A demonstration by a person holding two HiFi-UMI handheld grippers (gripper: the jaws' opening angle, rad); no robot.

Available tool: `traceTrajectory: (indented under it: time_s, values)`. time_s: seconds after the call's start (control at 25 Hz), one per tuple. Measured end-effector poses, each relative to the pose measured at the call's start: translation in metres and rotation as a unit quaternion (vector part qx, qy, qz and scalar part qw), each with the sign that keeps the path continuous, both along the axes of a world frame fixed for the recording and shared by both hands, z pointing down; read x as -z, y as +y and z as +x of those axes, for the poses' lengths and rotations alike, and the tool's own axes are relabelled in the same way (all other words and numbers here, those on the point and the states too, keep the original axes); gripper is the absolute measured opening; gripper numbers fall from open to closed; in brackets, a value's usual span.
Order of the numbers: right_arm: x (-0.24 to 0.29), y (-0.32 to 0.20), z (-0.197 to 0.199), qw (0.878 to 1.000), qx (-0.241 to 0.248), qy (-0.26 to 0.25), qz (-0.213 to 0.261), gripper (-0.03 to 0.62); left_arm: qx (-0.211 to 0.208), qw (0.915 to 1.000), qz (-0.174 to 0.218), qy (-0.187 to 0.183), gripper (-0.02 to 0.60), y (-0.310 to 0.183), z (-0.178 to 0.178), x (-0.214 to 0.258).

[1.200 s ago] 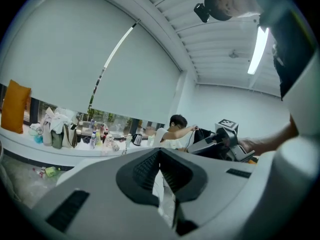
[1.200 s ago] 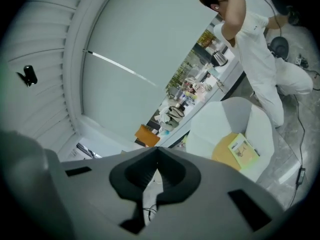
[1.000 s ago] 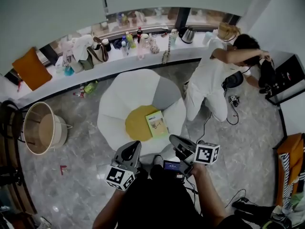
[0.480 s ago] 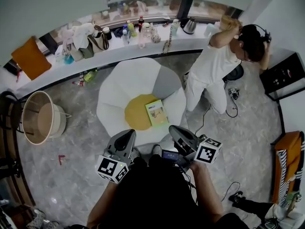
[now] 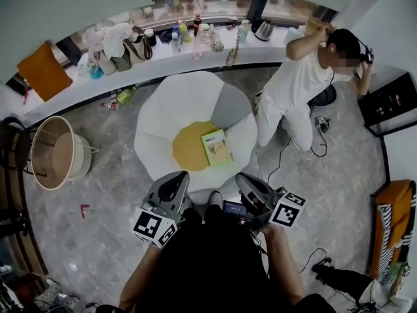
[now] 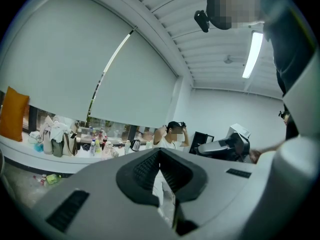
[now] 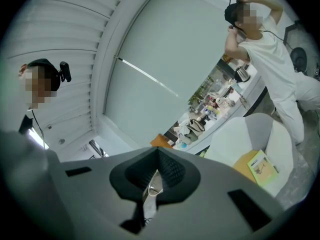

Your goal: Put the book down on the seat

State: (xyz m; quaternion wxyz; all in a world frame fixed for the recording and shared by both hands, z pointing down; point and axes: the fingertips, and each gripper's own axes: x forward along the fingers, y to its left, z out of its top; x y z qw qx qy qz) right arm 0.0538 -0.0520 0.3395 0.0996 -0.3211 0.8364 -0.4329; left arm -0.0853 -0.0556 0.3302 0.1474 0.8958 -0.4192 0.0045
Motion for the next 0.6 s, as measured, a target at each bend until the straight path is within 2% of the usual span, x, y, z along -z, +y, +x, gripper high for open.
traceTrajectory:
  time_s: [0.6]
  values:
    - [0.004,0.007,0.009,1.000,-0.007,-0.006,0.006,0.012,-0.006,1.0000,-0.006,0.003,0.012,0.012,-0.002,-0.004]
